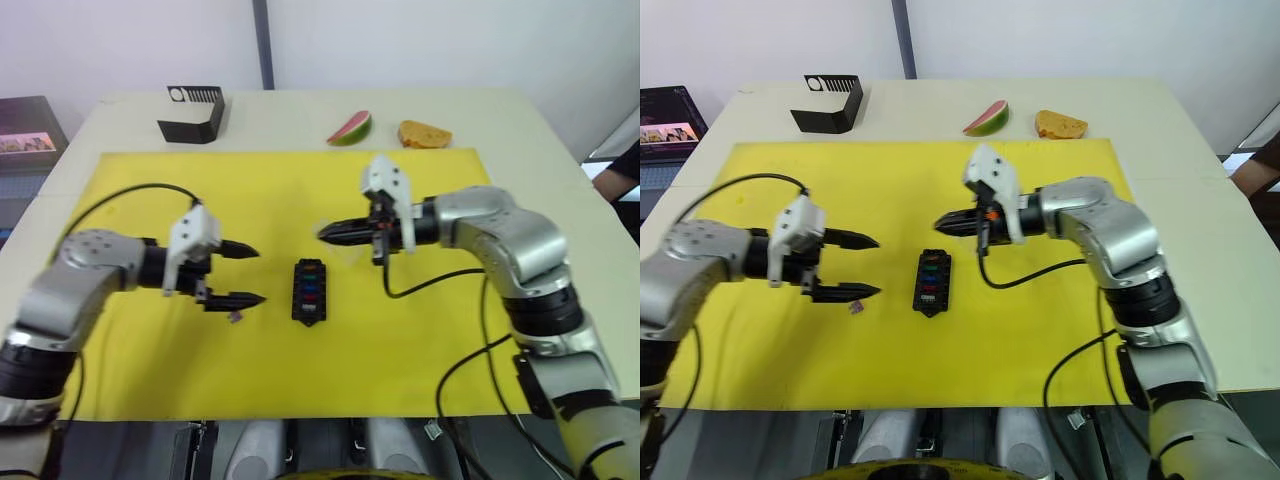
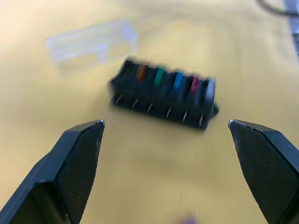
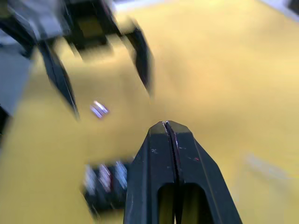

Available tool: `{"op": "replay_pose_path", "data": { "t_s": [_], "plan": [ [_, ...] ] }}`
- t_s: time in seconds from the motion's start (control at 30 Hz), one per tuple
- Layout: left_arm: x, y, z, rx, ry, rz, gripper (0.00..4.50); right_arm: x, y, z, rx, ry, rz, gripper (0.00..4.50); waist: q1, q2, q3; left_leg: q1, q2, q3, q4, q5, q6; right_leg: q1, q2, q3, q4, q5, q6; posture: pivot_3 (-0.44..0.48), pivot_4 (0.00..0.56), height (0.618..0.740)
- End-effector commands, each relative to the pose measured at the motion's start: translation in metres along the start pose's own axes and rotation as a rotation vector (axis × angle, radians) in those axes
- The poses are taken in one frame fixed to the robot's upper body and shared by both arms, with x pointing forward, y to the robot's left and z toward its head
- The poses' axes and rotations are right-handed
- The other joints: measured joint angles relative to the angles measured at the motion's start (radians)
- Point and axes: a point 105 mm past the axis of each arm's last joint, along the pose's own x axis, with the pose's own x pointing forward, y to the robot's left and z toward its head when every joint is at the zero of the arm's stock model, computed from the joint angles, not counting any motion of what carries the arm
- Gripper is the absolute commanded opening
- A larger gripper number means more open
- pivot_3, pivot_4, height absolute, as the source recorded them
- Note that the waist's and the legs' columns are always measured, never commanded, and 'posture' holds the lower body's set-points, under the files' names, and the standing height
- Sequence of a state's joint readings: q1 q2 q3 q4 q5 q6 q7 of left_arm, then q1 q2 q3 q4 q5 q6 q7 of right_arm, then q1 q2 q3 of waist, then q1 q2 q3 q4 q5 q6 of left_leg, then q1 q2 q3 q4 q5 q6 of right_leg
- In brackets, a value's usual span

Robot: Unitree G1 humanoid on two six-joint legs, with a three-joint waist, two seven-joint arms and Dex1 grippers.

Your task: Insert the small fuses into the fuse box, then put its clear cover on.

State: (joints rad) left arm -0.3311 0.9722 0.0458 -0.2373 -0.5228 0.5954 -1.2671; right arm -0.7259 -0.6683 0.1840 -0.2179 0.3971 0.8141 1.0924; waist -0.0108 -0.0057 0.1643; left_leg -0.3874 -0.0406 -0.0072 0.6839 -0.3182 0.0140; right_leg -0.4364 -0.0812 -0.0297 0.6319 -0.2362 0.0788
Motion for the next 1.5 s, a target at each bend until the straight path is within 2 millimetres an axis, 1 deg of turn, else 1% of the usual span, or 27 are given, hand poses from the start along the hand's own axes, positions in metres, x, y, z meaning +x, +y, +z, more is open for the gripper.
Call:
{"op": "replay_pose_path", "data": {
  "t_s": [0.03,0.1,0.13,0.17,0.2,0.23,0.27,0.3,0.43,0.53,0.6,0.7,0.83,0.97,1.07,1.13,1.27,1.4,1.5],
  "plan": [
    [-0.031,-0.006,-0.009,-0.016,0.07,0.023,4.5,-0.036,0.013,-0.006,-0.122,0.067,0.049,0.79,-0.001,0.0,0.0,0.0,0.0,0.0,0.0,0.0,0.0,0.0,0.0,0.0,0.0,0.0,0.0,0.0,0.15,0.74],
    [-0.049,-0.011,-0.02,-0.054,0.116,0.041,4.5,-0.056,0.012,-0.018,-0.148,0.144,0.035,1.77,-0.002,0.001,0.001,-0.002,0.0,0.0,0.0,0.0,0.001,-0.002,0.0,0.0,-0.001,0.0,0.0,0.0,0.15,0.74],
    [-0.053,-0.013,-0.023,-0.064,0.125,0.046,4.5,-0.061,0.011,-0.022,-0.158,0.164,0.027,2.3,-0.003,0.001,0.001,-0.003,0.0,0.001,0.0,0.0,0.001,-0.003,0.0,0.0,-0.001,0.0,0.0,0.0,0.15,0.74],
    [-0.061,-0.015,-0.029,-0.081,0.149,0.059,4.5,-0.071,0.01,-0.028,-0.163,0.197,0.014,2.74,-0.003,0.001,0.001,-0.003,0.0,0.001,0.0,-0.002,0.003,-0.003,0.0,0.0,-0.001,0.0,0.0,0.0,0.15,0.74],
    [-0.07,-0.018,-0.037,-0.098,0.18,0.07,4.5,-0.081,0.008,-0.034,-0.16,0.227,-0.007,3.31,-0.003,0.001,0.001,-0.002,0.0,0.001,0.0,-0.002,0.003,-0.003,0.0,0.0,-0.001,0.0,0.0,0.0,0.15,0.74],
    [-0.078,-0.02,-0.044,-0.114,0.207,0.08,4.5,-0.089,0.006,-0.039,-0.153,0.254,-0.026,3.74,-0.002,0.001,0.001,-0.002,0.001,0.001,0.0,-0.002,0.003,-0.003,0.0,0.0,-0.001,0.0,0.0,0.0,0.15,0.74],
    [-0.085,-0.022,-0.05,-0.128,0.229,0.09,4.5,-0.097,0.004,-0.043,-0.146,0.275,-0.043,4.32,-0.001,0.001,0.001,-0.002,0.001,0.001,0.0,-0.002,0.003,-0.002,0.0,0.0,0.0,0.0,0.0,0.0,0.15,0.74],
    [-0.09,-0.024,-0.053,-0.134,0.24,0.095,4.5,-0.101,0.004,-0.045,-0.144,0.285,-0.052,4.42,-0.001,0.002,0.002,-0.001,0.001,0.001,0.0,-0.002,0.003,-0.002,0.0,0.0,0.0,0.0,0.0,0.0,0.15,0.74],
    [-0.12,-0.025,-0.071,-0.163,0.315,0.16,4.5,-0.127,0.0,-0.064,-0.106,0.359,-0.112,4.42,0.002,0.002,0.002,-0.002,0.001,0.001,0.0,-0.002,0.003,-0.002,-0.001,0.0,0.0,-0.001,-0.003,0.0,0.15,0.74],
    [-0.129,-0.025,-0.076,-0.17,0.328,0.183,4.5,-0.131,0.0,-0.067,-0.1,0.37,-0.125,4.42,0.002,0.002,0.002,-0.002,0.001,0.001,0.0,-0.002,0.003,-0.002,-0.002,0.0,-0.001,-0.002,-0.003,0.0,0.15,0.74],
    [-0.129,-0.025,-0.077,-0.167,0.33,0.183,4.5,-0.132,-0.001,-0.069,-0.103,0.372,-0.129,4.42,0.0,0.003,0.003,-0.002,0.001,0.001,0.0,-0.002,0.003,-0.002,-0.002,0.0,-0.001,-0.002,-0.003,0.0,0.15,0.74],
    [-0.119,-0.024,-0.074,-0.146,0.308,0.171,4.5,-0.124,-0.003,-0.064,-0.126,0.354,-0.129,4.42,0.0,0.004,0.003,-0.002,0.001,0.001,-0.001,-0.002,0.003,-0.002,-0.002,0.0,-0.001,-0.002,-0.003,0.0,0.15,0.74],
    [-0.103,-0.021,-0.063,-0.134,0.249,0.145,4.5,-0.104,0.0,-0.043,-0.177,0.279,-0.088,4.42,0.0,0.004,0.003,-0.002,0.001,0.001,-0.001,-0.002,0.003,-0.002,-0.002,0.0,-0.001,-0.001,-0.003,0.0,0.15,0.74],
    [-0.065,-0.019,-0.049,-0.183,0.127,0.047,4.5,-0.068,0.007,-0.014,-0.2,0.157,-0.014,4.42,0.0,0.004,0.003,-0.002,0.001,0.001,-0.001,-0.002,0.003,-0.003,-0.002,0.0,0.0,0.0,-0.001,0.0,0.15,0.74],
    [-0.039,-0.023,-0.043,-0.317,0.019,-0.041,4.5,-0.039,0.02,0.005,-0.2,0.067,0.06,4.42,0.0,0.004,0.003,-0.003,0.001,0.001,0.0,-0.002,0.003,-0.004,-0.001,0.0,0.001,0.0,0.0,0.0,0.15,0.74],
    [-0.029,-0.026,-0.045,-0.425,-0.013,-0.089,4.5,-0.025,0.027,0.011,-0.209,0.04,0.093,4.42,0.0,0.004,0.003,-0.004,0.001,0.001,0.0,-0.001,0.001,-0.004,-0.001,0.0,0.001,0.0,0.0,0.0,0.15,0.74],
    [-0.021,-0.026,-0.051,-0.603,-0.052,-0.15,4.5,-0.006,0.035,0.017,-0.22,0.017,0.127,4.42,0.0,0.003,0.003,-0.004,0.001,0.001,0.0,0.0,-0.001,-0.005,-0.001,0.0,0.001,0.0,0.0,0.0,0.15,0.74],
    [-0.014,-0.016,-0.059,-0.754,-0.085,-0.15,4.5,0.001,0.04,0.022,-0.223,-0.007,0.15,4.42,0.003,0.003,0.002,-0.004,0.0,0.001,0.001,0.0,0.0,-0.004,-0.001,0.0,0.002,0.0,0.0,0.0,0.15,0.74],
    [-0.009,-0.013,-0.066,-0.823,-0.095,-0.155,4.5,0.003,0.042,0.022,-0.215,-0.013,0.152,4.42,0.0,0.003,0.002,-0.004,0.0,0.001,0.001,0.0,-0.001,-0.004,0.0,0.0,0.003,0.0,0.0,0.0,0.15,0.74]
  ]
}}
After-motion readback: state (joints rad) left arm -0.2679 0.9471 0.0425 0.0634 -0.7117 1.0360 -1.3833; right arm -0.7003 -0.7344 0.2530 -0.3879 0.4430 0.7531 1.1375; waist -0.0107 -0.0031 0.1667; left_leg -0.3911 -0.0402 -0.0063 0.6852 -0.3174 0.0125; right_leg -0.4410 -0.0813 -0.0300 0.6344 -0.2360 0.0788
